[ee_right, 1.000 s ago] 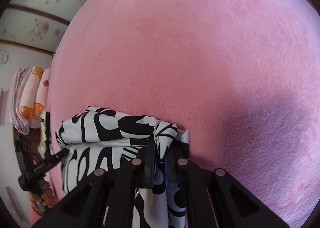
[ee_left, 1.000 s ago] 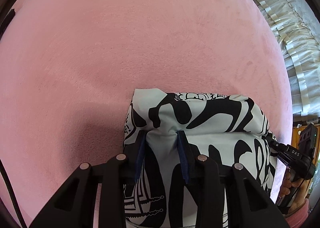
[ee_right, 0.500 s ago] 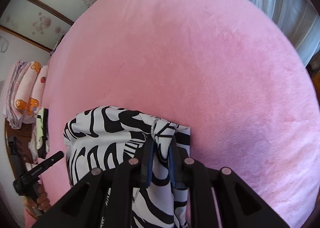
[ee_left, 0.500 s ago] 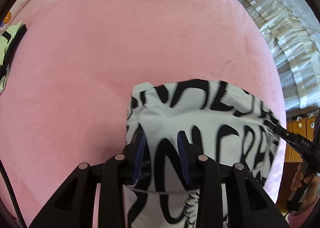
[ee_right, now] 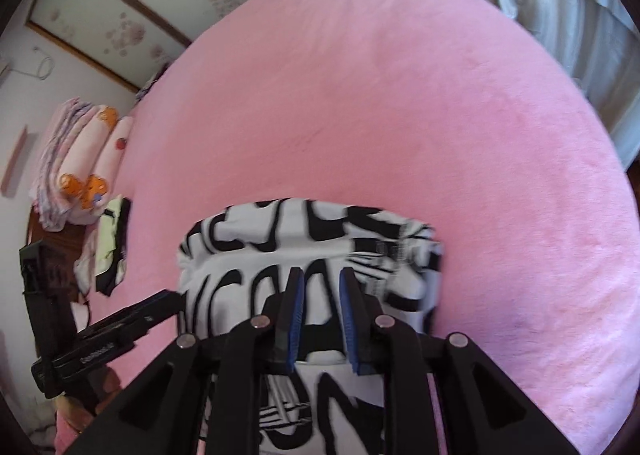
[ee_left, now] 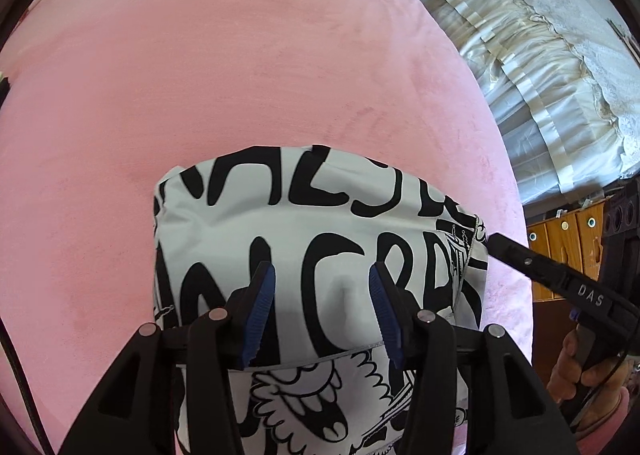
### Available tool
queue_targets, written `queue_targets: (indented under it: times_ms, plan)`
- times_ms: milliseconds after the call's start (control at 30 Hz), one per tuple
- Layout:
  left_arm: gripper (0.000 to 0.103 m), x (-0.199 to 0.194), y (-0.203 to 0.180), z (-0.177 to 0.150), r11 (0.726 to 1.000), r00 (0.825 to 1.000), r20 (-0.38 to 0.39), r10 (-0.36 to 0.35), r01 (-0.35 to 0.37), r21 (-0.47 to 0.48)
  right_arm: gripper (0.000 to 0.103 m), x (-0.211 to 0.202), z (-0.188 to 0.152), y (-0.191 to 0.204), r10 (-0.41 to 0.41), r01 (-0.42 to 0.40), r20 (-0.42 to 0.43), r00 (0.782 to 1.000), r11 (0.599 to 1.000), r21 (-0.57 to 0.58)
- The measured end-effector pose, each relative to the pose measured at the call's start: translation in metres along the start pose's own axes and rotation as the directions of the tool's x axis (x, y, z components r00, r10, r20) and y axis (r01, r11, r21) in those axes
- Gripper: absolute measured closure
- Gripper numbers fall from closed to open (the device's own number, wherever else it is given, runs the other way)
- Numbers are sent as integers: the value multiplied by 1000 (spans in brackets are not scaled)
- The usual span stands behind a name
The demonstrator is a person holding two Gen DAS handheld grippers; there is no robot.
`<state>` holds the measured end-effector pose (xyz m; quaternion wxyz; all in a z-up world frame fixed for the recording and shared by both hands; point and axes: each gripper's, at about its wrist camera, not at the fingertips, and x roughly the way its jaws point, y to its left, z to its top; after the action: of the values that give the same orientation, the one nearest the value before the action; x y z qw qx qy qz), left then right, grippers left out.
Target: Fold large clothes
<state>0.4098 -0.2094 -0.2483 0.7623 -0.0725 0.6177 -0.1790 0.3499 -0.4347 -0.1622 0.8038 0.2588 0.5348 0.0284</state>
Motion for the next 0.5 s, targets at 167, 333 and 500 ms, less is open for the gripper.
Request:
queue_targets:
  times_ms: [167, 333, 500]
  plan:
    - [63, 15, 5, -1, 1000, 999, -39, -4, 4, -13, 99, 31, -3, 28, 60, -62, -31, 998, 996, -61]
    - [86, 36, 8, -2, 999, 998, -68, 14, -16, -34, 103, 68, -9, 43, 75, -85, -100, 992, 992, -96]
    - [93, 46, 18, -6, 998, 997, -66, 34, -37, -43, 103, 87, -14, 38, 43, -54, -120, 992, 994, -94]
